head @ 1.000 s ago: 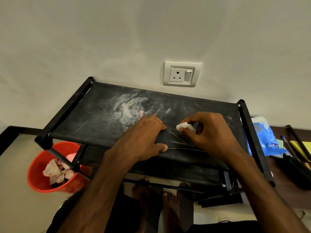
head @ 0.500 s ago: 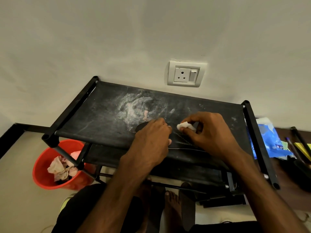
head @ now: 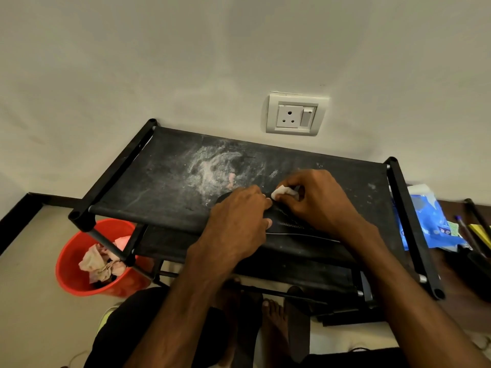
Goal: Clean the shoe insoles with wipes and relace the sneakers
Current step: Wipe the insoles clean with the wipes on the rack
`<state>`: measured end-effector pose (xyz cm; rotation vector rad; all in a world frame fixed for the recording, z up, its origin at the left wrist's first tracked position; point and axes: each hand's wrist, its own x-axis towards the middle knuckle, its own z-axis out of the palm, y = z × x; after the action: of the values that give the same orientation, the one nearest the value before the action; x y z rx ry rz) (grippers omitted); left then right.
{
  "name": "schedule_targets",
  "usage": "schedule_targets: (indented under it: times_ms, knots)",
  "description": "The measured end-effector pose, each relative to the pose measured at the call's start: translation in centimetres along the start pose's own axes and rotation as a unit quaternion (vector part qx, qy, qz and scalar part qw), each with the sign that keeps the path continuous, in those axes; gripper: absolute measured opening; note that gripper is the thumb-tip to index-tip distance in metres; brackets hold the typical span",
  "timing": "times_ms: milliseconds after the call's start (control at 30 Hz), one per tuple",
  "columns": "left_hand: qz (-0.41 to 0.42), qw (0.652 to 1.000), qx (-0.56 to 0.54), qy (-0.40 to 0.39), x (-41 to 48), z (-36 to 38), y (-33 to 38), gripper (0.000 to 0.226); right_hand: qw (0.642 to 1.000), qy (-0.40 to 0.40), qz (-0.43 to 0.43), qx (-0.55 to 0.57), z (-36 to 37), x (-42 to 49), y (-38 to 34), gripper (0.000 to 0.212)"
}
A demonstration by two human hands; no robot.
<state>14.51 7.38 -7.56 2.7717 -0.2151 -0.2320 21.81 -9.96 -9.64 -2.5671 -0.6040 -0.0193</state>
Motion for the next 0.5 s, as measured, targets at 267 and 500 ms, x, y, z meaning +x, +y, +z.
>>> schedule_targets:
  times_ms: [267,500]
  knots:
    - [-0.003,1.0,0.017,0.003,-0.4,-0.3,0.5,0.043,0.997,-0.071,-0.016,-0.013,-1.5,-1.8,-0.8,0.01]
    - [-0.004,1.0,0.029,0.002,-0.4,0.1,0.9,0.042,0.997,0.017,0.019,-0.071,0.0,-0.9,-0.9,0.017]
